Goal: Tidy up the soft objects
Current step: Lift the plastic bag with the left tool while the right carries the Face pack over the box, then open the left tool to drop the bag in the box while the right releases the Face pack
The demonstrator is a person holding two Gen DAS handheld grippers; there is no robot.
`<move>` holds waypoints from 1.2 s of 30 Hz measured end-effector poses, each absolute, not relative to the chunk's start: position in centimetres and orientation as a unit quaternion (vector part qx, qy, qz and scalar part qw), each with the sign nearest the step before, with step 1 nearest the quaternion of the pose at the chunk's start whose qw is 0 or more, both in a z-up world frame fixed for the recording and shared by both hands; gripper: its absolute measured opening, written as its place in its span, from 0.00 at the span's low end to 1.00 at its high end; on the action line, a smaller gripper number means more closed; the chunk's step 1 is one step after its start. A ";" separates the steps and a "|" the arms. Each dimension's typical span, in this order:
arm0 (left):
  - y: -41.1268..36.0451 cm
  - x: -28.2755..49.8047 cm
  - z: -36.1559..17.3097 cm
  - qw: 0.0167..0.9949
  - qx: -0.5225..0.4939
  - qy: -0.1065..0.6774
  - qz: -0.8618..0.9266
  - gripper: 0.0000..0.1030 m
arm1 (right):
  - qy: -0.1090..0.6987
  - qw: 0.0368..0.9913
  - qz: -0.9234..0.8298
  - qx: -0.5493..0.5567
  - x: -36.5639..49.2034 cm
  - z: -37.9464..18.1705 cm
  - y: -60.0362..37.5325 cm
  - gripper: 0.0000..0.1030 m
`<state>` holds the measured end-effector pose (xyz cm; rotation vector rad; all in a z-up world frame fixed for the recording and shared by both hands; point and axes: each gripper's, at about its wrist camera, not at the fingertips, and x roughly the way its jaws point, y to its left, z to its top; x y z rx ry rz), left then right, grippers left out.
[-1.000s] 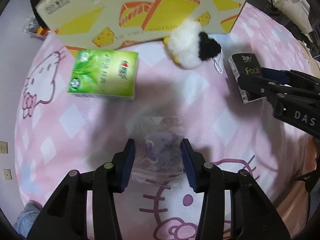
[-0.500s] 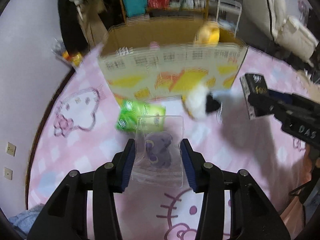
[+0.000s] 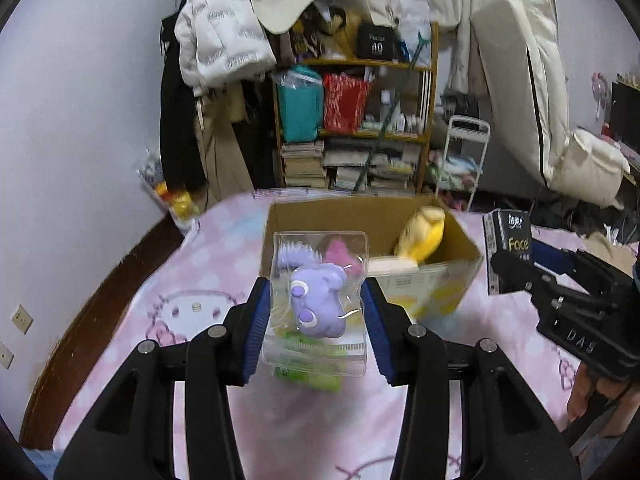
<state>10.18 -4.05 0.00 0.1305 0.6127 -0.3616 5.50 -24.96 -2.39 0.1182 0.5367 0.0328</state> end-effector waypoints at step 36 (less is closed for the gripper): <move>-7.4 20.3 -3.3 0.935 0.078 0.306 -0.163 0.46 | 0.297 0.954 0.019 0.023 15.5 -5.4 -26.4 0.51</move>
